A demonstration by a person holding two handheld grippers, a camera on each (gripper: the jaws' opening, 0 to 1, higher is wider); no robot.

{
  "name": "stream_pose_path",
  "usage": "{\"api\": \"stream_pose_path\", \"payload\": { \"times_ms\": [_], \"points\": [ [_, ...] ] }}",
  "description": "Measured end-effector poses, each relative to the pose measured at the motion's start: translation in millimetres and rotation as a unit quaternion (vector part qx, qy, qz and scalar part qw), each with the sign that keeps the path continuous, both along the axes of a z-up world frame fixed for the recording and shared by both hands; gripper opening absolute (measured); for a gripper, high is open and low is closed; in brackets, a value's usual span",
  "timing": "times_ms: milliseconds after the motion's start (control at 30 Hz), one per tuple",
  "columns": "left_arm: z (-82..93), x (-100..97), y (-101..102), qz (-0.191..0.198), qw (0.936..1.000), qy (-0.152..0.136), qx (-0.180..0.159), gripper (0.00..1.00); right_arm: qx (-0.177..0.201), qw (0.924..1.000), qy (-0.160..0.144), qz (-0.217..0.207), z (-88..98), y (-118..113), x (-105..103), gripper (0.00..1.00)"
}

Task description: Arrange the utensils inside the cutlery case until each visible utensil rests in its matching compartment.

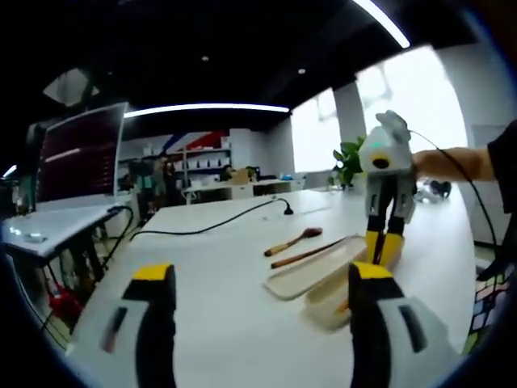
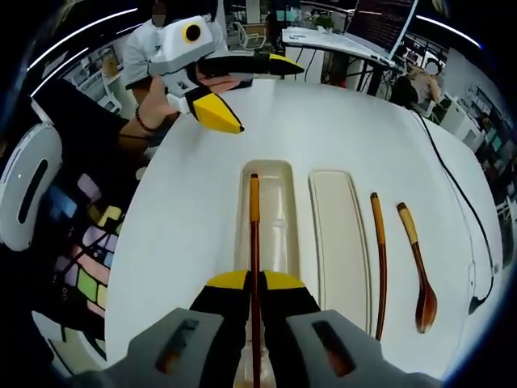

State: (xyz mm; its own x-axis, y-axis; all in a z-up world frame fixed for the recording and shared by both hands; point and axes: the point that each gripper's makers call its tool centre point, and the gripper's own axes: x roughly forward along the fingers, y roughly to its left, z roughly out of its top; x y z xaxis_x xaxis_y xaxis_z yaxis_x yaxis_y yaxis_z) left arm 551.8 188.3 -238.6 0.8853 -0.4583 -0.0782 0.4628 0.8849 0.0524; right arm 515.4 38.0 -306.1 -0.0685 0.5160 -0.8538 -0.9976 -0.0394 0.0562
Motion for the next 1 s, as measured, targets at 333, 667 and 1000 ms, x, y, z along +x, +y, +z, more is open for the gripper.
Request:
{"api": "stream_pose_path", "payload": {
  "times_ms": [333,667,1000],
  "points": [
    [-0.2,-1.0,3.5,0.004,1.0,0.0,-0.002,0.93,0.003,0.9999,-0.005,0.008,1.5,3.4,1.5,0.03],
    [-4.3,-1.1,1.6,0.005,1.0,0.005,-0.001,0.93,0.024,0.9993,-0.015,0.025,6.7,3.9,1.2,0.04],
    [-5.2,0.1,1.9,0.01,0.9998,0.015,-0.003,0.94,0.063,0.9974,-0.035,-0.006,33.3,-7.1,20.9,0.02]
  ]
}}
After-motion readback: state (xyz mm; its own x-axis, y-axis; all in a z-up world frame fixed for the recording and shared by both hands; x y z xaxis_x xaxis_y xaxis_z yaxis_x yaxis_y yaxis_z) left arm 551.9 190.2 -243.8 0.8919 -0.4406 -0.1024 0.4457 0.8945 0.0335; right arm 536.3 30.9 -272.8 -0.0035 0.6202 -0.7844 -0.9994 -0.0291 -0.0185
